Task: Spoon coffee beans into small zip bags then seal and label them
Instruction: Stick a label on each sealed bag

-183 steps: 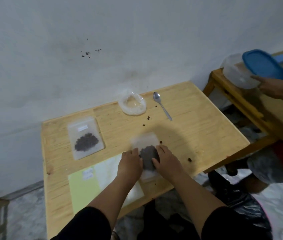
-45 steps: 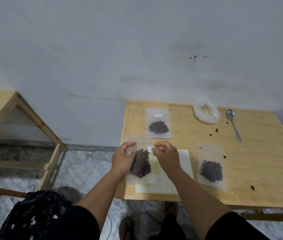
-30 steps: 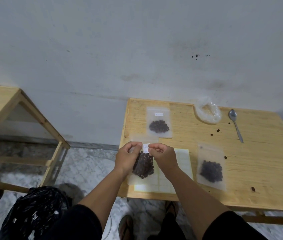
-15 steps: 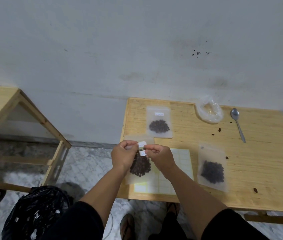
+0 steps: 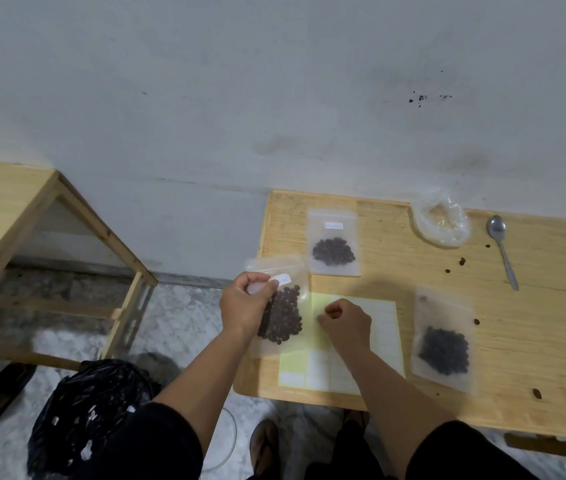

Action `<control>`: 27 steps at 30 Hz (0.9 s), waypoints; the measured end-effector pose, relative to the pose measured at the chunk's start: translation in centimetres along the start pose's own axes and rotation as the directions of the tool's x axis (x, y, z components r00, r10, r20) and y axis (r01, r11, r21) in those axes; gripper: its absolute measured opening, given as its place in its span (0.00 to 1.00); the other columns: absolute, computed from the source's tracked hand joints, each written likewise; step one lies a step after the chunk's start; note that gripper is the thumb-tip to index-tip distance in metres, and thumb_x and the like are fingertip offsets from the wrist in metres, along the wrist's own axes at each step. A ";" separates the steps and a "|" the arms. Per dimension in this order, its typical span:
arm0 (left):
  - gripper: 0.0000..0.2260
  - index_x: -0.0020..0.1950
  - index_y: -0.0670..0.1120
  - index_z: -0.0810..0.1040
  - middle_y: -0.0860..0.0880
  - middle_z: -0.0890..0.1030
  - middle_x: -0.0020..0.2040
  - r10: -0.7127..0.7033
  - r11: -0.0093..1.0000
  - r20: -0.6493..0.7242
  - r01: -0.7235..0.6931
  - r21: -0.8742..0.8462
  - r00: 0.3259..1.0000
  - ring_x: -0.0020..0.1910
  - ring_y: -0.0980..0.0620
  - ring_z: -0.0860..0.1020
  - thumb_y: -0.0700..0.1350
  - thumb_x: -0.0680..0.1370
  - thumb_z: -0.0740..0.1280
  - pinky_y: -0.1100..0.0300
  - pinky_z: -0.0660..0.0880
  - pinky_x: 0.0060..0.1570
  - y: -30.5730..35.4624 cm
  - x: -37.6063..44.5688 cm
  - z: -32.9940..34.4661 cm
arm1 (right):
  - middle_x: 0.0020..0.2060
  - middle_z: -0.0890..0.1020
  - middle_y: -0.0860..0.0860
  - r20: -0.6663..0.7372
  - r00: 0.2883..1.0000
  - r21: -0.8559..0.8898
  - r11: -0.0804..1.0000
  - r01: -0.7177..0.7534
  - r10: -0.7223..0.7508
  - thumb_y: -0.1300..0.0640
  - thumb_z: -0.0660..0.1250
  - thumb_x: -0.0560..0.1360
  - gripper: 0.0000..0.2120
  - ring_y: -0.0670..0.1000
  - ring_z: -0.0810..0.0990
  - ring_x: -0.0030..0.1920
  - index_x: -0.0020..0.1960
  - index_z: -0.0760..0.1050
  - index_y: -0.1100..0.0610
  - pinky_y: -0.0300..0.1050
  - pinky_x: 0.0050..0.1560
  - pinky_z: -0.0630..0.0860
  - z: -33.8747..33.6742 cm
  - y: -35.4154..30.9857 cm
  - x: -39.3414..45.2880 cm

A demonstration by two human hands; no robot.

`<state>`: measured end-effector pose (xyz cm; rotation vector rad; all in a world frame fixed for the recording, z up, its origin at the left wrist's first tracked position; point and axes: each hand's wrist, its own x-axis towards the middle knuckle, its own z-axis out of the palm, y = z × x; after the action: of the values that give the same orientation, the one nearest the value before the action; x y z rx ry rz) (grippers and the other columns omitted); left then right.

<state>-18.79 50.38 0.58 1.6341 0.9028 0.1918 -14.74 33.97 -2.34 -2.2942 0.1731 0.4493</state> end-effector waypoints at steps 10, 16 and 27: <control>0.07 0.45 0.54 0.78 0.56 0.79 0.47 0.076 0.997 0.060 -0.075 -0.026 0.995 0.50 0.53 0.76 0.48 0.71 0.74 0.59 0.75 0.49 1.3 0.0 0.1 | 0.41 0.79 0.50 -0.090 0.994 0.037 0.997 0.072 -0.068 0.62 0.67 0.72 0.06 0.48 0.75 0.43 0.49 0.77 0.59 0.33 0.38 0.65 -1.3 -1.6 0.8; 0.05 0.46 0.53 0.79 0.54 0.79 0.46 0.084 0.994 0.056 -0.079 -0.080 0.995 0.46 0.55 0.77 0.46 0.72 0.72 0.62 0.74 0.42 2.6 -0.4 0.9 | 0.41 0.82 0.50 -0.120 0.943 0.346 0.877 0.334 -0.312 0.57 0.71 0.70 0.03 0.47 0.81 0.42 0.43 0.78 0.54 0.37 0.45 0.76 -2.4 -4.2 0.0; 0.06 0.48 0.52 0.80 0.60 0.79 0.49 0.245 0.969 0.271 -0.236 -0.065 0.931 0.50 0.61 0.76 0.44 0.73 0.72 0.65 0.72 0.49 3.7 -1.6 2.1 | 0.37 0.82 0.45 -0.114 0.958 0.461 0.841 0.285 -0.263 0.63 0.71 0.71 0.05 0.41 0.79 0.42 0.40 0.81 0.54 0.35 0.48 0.72 -4.0 -6.3 -0.4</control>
<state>-17.03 47.69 3.80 1.6904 0.4826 0.1402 -12.42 35.41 4.54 -1.8065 -0.0265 0.1765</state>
